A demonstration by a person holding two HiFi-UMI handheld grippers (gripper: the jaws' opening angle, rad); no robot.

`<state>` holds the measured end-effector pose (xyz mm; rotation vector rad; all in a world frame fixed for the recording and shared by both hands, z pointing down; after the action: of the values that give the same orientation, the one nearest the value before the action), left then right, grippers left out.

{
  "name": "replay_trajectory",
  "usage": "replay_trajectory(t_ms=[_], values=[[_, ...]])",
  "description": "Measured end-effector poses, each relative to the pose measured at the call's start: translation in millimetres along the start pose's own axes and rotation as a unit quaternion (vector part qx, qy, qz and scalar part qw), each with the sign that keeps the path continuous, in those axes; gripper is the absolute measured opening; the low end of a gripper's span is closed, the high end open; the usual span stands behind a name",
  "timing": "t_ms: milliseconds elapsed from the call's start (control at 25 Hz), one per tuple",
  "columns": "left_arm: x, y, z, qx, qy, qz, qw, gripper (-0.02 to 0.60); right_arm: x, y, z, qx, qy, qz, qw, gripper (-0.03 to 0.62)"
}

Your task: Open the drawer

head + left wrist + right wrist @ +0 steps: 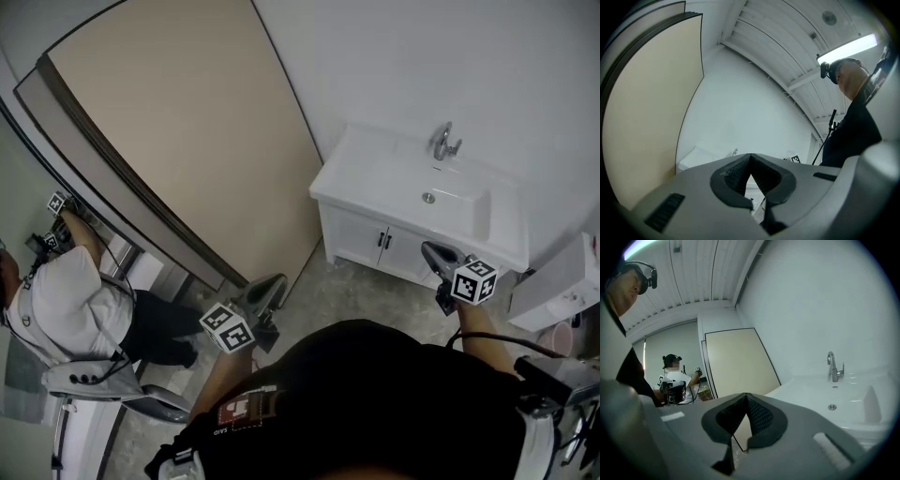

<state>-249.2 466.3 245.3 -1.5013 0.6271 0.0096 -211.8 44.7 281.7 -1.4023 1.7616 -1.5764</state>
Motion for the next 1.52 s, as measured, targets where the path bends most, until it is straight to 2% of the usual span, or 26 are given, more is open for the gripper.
replay_trajectory(t_ms=[240,400,680,840,960,1080,1240,1360,1520], values=[[-64.1,16.8,24.4,-0.017,-0.021,0.009,0.9996,-0.005,-28.3,-5.1,-52.6,-0.005,-0.026,-0.017,1.0,-0.003],[-89.3,19.9,26.8,-0.023,-0.027,0.019,0.9992,-0.005,-36.4,-13.6,-72.5,-0.021,-0.037,-0.021,0.999,-0.003],[-128.8,22.1,3.9,-0.027,-0.027,0.032,0.9987,-0.004,-10.4,1.0,-115.2,-0.026,-0.031,-0.026,0.999,-0.003],[-140.9,29.8,-21.5,-0.027,-0.009,0.024,0.9993,-0.005,25.5,7.1,-141.6,-0.028,-0.005,-0.038,0.999,-0.003],[-147.0,43.8,-41.1,-0.014,0.025,0.012,0.9995,-0.004,63.3,18.8,-157.9,-0.025,0.016,-0.043,0.999,-0.002],[-160.8,59.2,-65.9,0.0,0.049,0.002,0.9988,-0.004,102.1,47.8,-177.5,-0.021,0.032,-0.026,0.999,-0.003],[-142.7,65.8,-117.0,0.023,0.082,-0.008,0.9963,-0.005,155.5,85.9,-186.2,-0.005,0.077,0.001,0.997,-0.003],[-137.5,69.3,-161.5,0.018,0.077,-0.01,0.9968,-0.005,186.7,97.0,-190.8,-0.007,0.093,0.006,0.996,-0.003],[-161.0,80.0,-216.8,-0.005,0.063,0.0,0.998,-0.005,235.8,105.0,-197.9,-0.014,0.077,-0.012,0.997,-0.003]])
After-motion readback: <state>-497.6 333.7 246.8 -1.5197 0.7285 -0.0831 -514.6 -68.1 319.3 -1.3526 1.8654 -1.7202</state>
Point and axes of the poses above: the fingertips, and each gripper's own axes: z backward along the fingers, x to its right, y out of its top, the point moved 6 cm from there along z, backward along the fingers, and after that the axes turned 7 degrees about -x, right-handed, at the moved point
